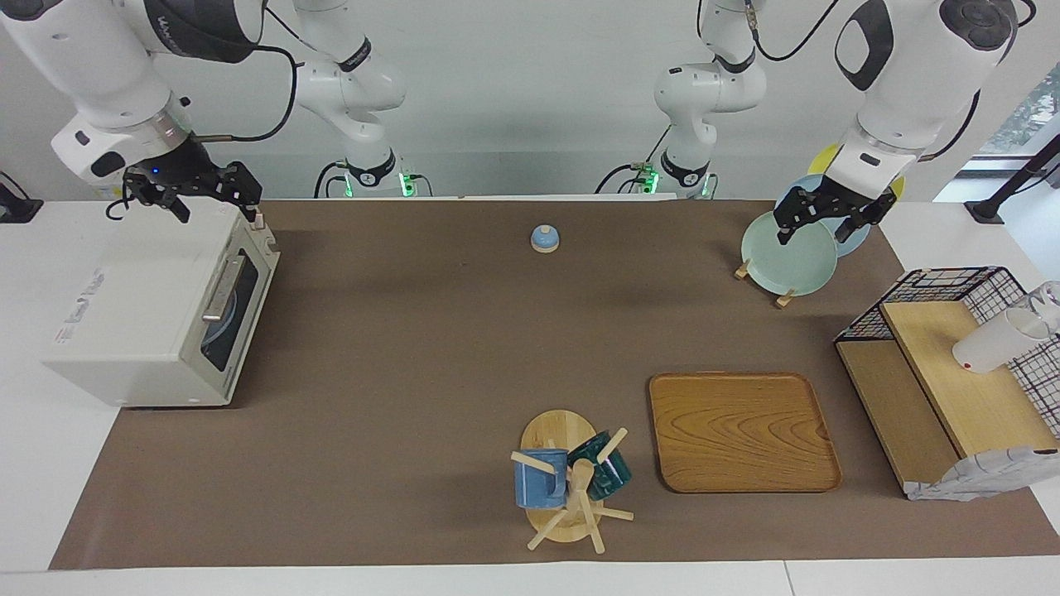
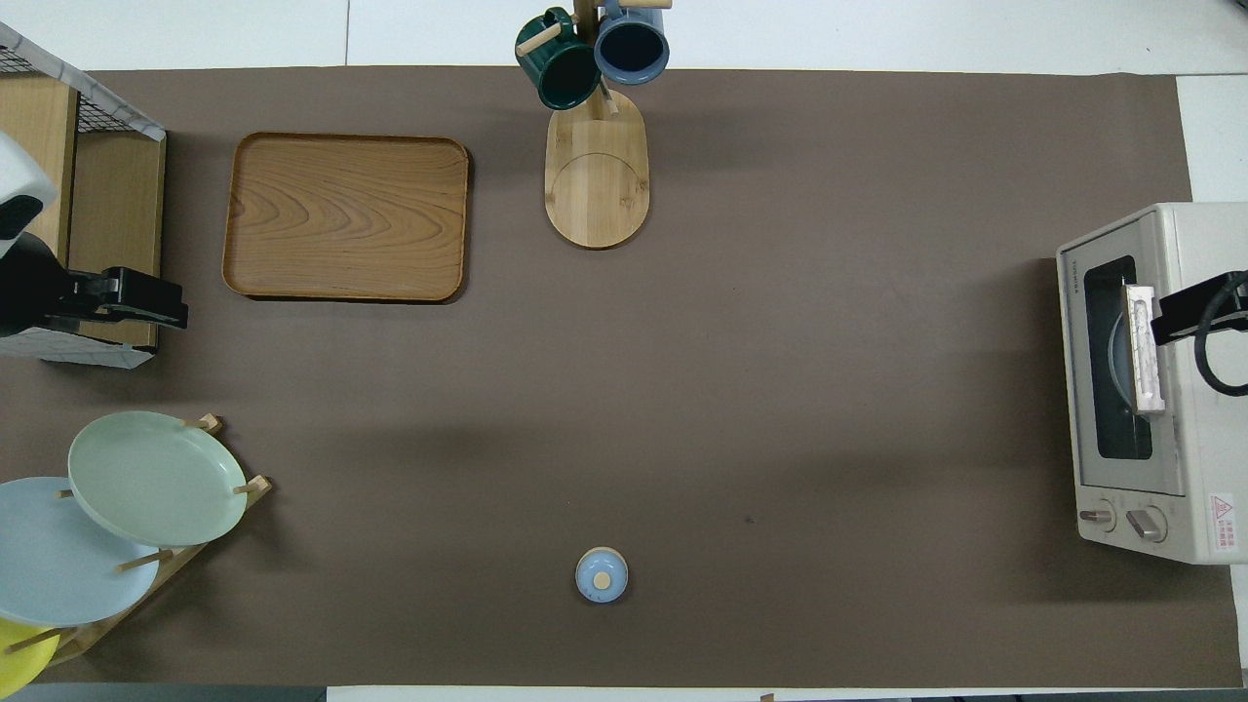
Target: Put eggplant into oven
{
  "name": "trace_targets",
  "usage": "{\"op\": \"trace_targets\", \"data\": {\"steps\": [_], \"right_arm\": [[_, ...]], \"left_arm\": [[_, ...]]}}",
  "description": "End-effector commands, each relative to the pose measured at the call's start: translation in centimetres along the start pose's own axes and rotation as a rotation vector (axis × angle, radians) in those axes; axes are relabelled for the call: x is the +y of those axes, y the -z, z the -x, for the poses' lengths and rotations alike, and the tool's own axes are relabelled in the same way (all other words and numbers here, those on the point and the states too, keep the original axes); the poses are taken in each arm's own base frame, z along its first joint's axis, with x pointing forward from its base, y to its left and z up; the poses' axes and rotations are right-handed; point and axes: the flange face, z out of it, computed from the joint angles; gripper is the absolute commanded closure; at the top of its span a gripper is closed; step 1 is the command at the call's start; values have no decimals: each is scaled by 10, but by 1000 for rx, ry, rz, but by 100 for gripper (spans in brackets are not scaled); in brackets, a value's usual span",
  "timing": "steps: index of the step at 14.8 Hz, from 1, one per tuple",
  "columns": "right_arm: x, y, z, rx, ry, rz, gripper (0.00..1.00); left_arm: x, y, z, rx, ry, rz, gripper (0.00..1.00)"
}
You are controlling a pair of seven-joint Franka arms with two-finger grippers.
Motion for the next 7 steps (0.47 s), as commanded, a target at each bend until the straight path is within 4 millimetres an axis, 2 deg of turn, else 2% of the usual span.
{"op": "trace_targets", "data": {"steps": [1, 7], "right_arm": [[1, 4, 2, 8, -13, -15, 0], [1, 4, 1, 18, -13, -14, 0]], "left_arm": [[-3, 6, 5, 0, -1, 5, 0], [-3, 6, 5, 0, -1, 5, 0]]}}
